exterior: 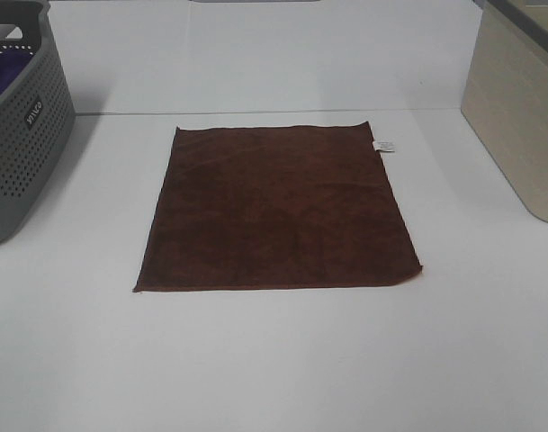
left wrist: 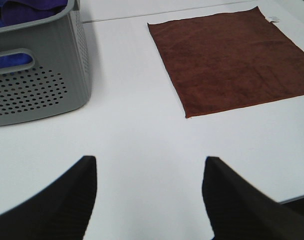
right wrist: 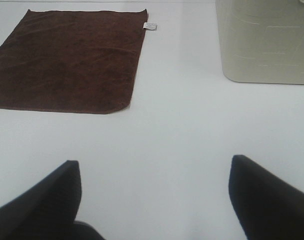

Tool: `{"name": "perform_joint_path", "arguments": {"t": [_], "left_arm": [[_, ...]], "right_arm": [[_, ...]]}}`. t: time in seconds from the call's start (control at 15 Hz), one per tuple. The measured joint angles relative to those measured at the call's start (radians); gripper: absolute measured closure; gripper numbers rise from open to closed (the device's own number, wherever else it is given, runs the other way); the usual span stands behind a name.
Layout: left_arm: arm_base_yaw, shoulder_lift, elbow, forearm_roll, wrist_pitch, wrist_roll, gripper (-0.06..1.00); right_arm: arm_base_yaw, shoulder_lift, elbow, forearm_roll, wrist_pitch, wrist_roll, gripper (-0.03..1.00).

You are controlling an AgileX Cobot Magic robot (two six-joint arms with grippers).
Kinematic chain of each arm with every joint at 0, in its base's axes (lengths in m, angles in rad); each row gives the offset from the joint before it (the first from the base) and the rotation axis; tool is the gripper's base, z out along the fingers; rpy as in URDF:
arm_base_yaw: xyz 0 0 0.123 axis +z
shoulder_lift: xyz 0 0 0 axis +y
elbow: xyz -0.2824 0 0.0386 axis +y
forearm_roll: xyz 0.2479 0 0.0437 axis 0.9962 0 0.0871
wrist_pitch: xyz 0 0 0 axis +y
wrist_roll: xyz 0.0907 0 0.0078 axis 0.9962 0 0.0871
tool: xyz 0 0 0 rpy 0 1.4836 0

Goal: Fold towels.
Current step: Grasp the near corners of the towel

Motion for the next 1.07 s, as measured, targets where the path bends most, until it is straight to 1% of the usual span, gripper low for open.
{"name": "perform_joint_path", "arguments": {"t": [1.07], "left_arm": [[0.0,0.0,0.0,0.0,0.0,0.0,0.35]], "right_arm": [[0.0,0.0,0.0,0.0,0.0,0.0,0.2]]}}
